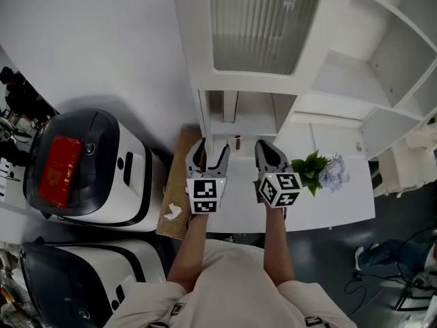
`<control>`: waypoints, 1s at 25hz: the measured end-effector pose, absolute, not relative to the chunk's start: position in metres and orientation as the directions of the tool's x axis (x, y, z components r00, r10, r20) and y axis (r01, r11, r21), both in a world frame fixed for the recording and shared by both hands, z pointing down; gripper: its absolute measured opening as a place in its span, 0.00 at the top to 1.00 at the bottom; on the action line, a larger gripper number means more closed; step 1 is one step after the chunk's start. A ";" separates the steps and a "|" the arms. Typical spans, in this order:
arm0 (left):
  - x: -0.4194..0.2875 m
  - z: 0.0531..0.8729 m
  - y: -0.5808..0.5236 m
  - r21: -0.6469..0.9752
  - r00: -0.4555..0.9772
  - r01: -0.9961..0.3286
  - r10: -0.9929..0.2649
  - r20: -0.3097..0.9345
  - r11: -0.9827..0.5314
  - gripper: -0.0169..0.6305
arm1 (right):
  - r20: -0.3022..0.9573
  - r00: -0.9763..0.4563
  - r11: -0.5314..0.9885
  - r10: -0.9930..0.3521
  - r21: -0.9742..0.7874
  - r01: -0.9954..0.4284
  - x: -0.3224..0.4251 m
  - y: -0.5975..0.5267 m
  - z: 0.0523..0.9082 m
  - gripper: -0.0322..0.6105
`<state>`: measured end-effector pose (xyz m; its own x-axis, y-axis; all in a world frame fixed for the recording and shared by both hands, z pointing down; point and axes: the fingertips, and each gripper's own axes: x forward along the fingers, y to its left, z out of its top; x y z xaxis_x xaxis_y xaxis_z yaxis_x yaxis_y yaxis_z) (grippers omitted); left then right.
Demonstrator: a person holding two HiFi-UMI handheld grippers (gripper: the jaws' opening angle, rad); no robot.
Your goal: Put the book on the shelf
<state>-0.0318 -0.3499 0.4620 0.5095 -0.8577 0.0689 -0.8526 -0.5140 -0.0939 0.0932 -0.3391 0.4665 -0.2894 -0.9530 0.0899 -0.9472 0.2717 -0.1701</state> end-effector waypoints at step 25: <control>-0.036 0.462 -0.351 -0.044 0.497 -0.866 -0.867 0.028 -0.498 0.95 | 0.093 -0.306 0.289 -0.947 -0.163 -0.943 0.090 -0.331 0.470 0.91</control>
